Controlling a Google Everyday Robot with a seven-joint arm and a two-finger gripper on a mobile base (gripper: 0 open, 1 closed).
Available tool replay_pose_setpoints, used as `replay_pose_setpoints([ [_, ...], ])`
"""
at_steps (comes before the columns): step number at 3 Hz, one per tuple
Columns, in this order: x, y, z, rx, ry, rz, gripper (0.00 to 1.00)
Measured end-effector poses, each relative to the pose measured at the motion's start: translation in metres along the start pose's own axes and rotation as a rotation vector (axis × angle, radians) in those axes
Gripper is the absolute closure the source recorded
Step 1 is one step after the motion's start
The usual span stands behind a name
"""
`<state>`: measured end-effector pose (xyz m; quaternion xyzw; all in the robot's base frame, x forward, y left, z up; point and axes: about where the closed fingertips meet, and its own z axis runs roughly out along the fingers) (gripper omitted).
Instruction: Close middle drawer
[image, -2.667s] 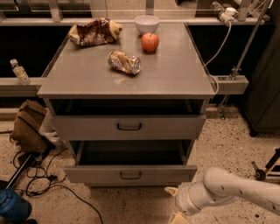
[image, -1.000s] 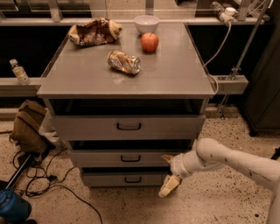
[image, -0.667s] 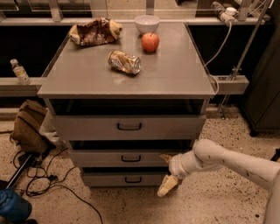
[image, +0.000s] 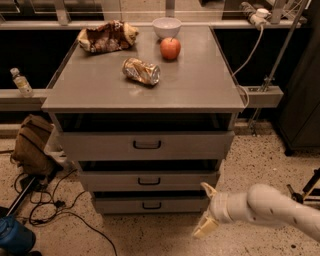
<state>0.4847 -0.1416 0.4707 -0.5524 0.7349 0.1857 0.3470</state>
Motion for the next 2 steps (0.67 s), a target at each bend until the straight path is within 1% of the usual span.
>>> replay_pose_setpoints([
  [1,-0.011,0.027,-0.058,0.142,-0.001,-0.034,0.00],
  [2,-0.021,0.016,-0.125,0.237,0.029,-0.049,0.00],
])
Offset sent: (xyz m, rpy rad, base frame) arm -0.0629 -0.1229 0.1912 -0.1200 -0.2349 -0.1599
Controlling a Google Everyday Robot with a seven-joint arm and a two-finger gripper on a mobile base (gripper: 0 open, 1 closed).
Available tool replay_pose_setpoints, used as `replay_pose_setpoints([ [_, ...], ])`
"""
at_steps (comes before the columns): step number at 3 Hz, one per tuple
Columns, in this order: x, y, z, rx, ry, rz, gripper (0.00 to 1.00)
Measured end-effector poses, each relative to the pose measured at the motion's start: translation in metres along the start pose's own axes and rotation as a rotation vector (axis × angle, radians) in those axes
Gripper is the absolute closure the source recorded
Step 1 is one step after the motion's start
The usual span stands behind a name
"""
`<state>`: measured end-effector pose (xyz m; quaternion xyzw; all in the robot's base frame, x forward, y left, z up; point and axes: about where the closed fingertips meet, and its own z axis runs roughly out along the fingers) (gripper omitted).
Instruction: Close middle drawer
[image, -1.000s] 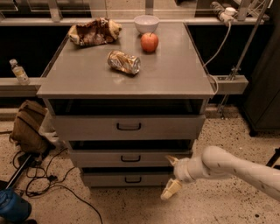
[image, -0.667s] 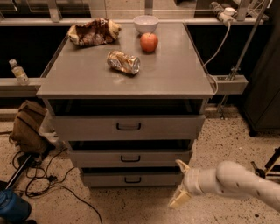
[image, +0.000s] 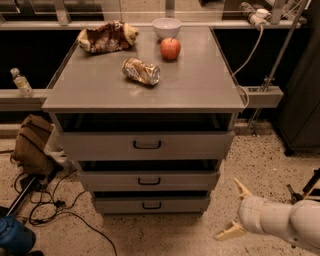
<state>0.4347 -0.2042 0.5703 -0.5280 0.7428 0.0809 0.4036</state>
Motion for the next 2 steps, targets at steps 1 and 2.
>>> replay_pose_setpoints([
  [1,-0.050,-0.020,-0.054,0.023,0.015,-0.097,0.00],
  [2,-0.112,-0.028,-0.084,0.023,0.038,-0.218,0.00],
])
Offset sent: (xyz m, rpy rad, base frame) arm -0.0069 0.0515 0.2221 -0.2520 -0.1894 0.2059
